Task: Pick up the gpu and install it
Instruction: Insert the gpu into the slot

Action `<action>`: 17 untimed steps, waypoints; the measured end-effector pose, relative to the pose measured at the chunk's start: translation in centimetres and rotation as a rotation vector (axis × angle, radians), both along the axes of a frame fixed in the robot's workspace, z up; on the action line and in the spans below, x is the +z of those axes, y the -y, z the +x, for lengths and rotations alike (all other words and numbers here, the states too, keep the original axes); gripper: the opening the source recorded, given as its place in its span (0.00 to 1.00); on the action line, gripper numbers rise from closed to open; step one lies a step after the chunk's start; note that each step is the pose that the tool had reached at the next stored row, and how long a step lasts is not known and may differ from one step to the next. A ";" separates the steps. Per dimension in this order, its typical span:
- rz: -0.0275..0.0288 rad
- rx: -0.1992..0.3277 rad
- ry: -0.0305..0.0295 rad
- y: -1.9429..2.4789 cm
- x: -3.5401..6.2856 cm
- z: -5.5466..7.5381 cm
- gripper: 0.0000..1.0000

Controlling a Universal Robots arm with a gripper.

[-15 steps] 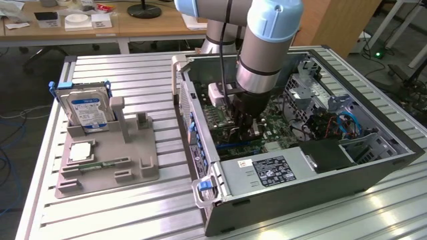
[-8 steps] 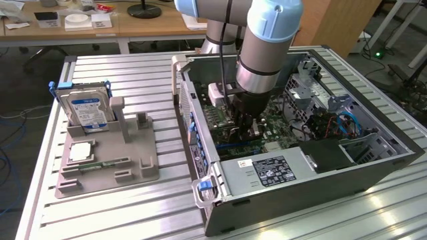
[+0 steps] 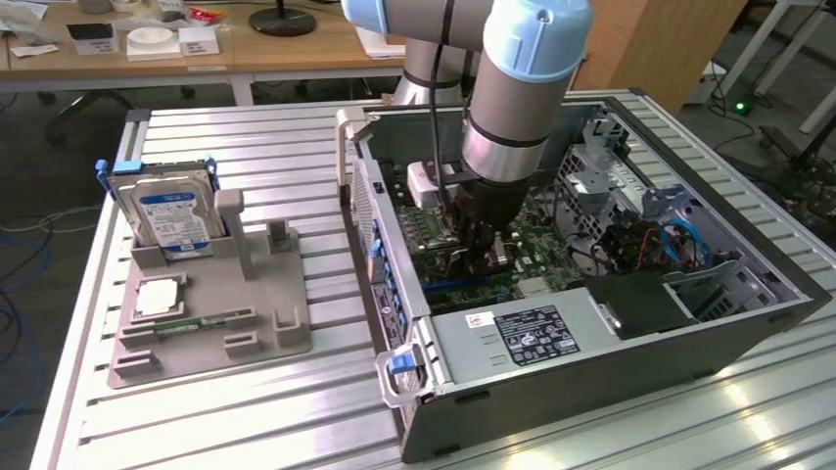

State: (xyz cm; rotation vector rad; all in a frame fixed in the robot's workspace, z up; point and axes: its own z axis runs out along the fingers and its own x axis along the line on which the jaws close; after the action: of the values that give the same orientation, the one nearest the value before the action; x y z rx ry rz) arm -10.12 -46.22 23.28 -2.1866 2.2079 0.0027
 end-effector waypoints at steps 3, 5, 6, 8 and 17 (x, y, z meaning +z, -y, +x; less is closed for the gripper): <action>0.0000 0.001 0.0000 -0.02 -0.01 0.0 0.27; 0.0002 0.001 0.0001 -0.05 -0.04 0.0 0.27; -0.0001 0.001 0.0000 -0.05 -0.04 0.0 0.27; -0.0002 0.001 -0.0001 -0.05 -0.06 0.0 0.27; 0.0000 0.001 0.0000 -0.05 -0.25 0.0 0.27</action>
State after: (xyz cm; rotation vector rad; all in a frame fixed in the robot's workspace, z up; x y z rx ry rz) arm -10.12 -46.17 23.03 -2.1878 2.2066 0.0028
